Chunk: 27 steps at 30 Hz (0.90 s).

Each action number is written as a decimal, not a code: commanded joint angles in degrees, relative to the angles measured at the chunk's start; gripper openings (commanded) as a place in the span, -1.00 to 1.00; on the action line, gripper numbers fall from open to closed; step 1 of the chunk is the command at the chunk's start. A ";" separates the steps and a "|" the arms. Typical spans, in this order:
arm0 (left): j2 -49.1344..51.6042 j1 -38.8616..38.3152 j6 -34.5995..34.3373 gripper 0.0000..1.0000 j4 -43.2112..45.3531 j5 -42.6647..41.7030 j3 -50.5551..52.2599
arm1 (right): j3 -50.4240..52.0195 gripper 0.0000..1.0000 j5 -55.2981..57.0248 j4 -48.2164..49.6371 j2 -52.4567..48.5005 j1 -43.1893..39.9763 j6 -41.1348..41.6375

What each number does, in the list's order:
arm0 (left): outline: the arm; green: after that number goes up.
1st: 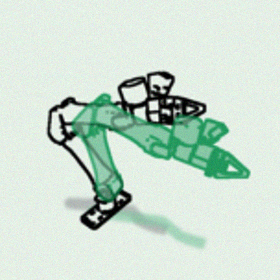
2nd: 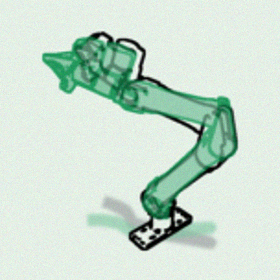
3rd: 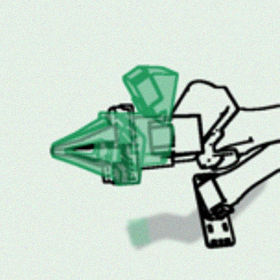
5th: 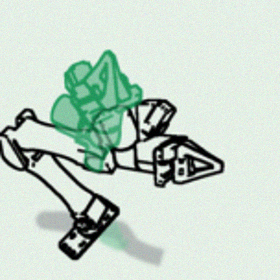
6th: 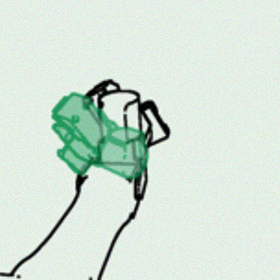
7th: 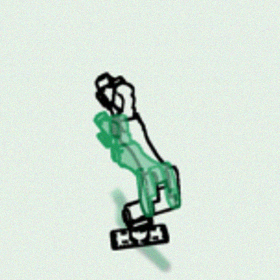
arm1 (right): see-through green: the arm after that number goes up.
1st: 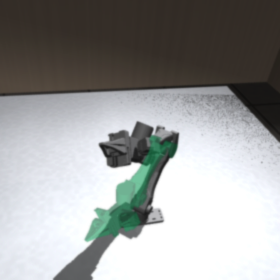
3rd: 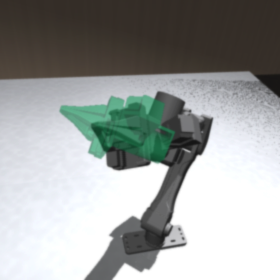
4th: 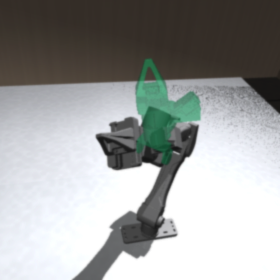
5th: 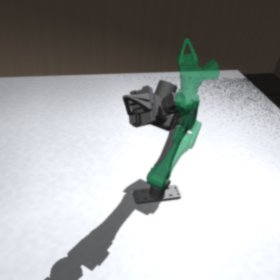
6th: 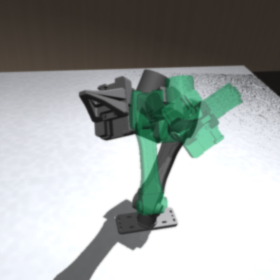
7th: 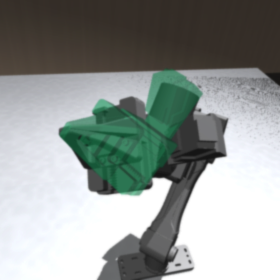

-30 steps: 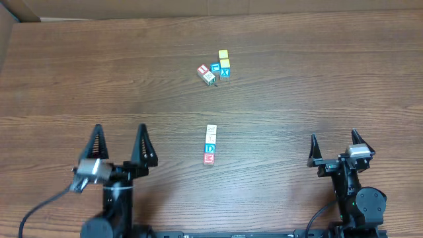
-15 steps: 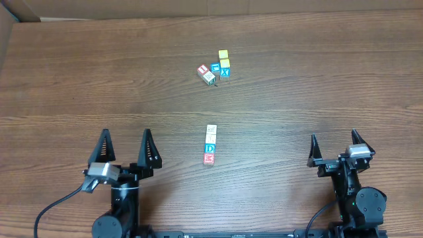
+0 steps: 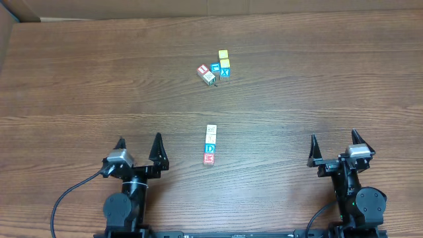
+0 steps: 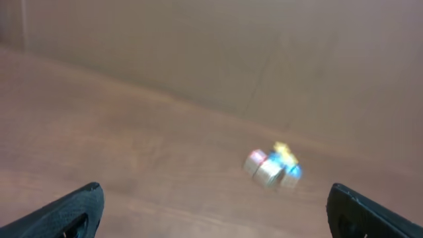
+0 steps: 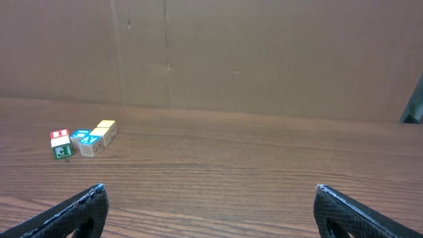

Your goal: Flip 4 blocks

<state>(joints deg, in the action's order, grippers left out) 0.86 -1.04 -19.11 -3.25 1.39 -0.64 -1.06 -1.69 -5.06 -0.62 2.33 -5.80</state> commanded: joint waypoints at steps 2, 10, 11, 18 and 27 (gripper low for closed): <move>-0.68 2.64 3.89 1.00 -1.11 -0.87 0.37 | 0.61 1.00 -0.37 0.42 0.46 -0.15 -0.04; -0.68 2.89 13.94 1.00 -1.22 -1.68 0.37 | 0.61 1.00 -0.35 0.42 0.46 -0.15 -0.04; -0.68 2.89 14.58 1.00 -1.22 -1.68 0.37 | 0.61 1.00 -0.35 0.42 0.46 -0.15 -0.04; -0.68 2.86 15.30 1.00 -1.20 -1.38 0.37 | 0.61 1.00 -0.35 0.42 0.46 -0.15 -0.04; -0.66 2.75 15.30 0.99 -1.20 -1.38 0.37 | 0.61 1.00 -0.35 0.42 0.46 -0.15 -0.04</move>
<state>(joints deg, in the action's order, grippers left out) 0.86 1.56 -5.34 -4.51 0.67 -0.49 -1.06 -1.72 -5.02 -0.62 2.33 -5.80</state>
